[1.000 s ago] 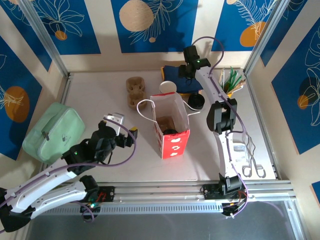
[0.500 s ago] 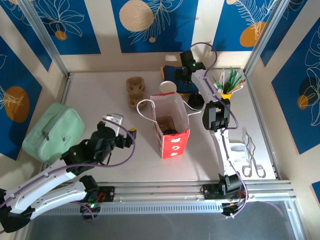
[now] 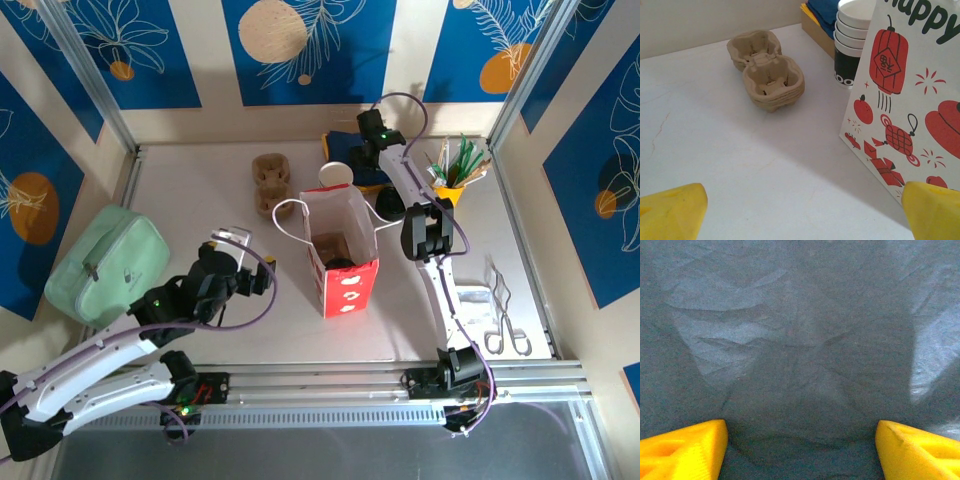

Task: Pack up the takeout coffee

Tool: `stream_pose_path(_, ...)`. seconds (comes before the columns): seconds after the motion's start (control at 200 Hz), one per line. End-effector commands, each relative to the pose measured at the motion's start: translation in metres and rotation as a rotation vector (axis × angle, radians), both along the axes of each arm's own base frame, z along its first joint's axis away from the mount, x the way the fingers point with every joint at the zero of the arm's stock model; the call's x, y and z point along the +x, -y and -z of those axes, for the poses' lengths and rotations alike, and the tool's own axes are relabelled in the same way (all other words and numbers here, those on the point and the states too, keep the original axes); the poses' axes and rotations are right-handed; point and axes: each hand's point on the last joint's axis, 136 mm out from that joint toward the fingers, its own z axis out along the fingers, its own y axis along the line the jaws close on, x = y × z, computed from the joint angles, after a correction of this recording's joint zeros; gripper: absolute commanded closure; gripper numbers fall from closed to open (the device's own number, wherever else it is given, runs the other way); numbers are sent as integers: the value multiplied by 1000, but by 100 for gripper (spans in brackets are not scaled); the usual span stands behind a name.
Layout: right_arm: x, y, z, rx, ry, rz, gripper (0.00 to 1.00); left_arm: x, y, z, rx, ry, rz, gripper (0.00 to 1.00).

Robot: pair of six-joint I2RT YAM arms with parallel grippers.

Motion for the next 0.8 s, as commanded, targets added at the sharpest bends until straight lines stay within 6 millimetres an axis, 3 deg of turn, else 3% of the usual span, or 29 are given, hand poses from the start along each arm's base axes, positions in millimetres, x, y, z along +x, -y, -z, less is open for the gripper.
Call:
stream_pose_path(0.0, 3, -4, 6, 28, -2, -4, 23, 4, 0, -18, -44, 28, -15, 1)
stream_pose_path(0.165, 2, -7, 7, 54, -11, -3, 32, 3, 1, -19, -50, 29, -12, 1)
stream_pose_path(0.455, 6, -11, -17, 162, 15, 19, 53, 1, -3, -18, -70, 21, -27, 1)
stream_pose_path(0.795, 8, -9, -56, 207, 71, 21, 61, 1, -2, -22, -84, 28, -25, 1)
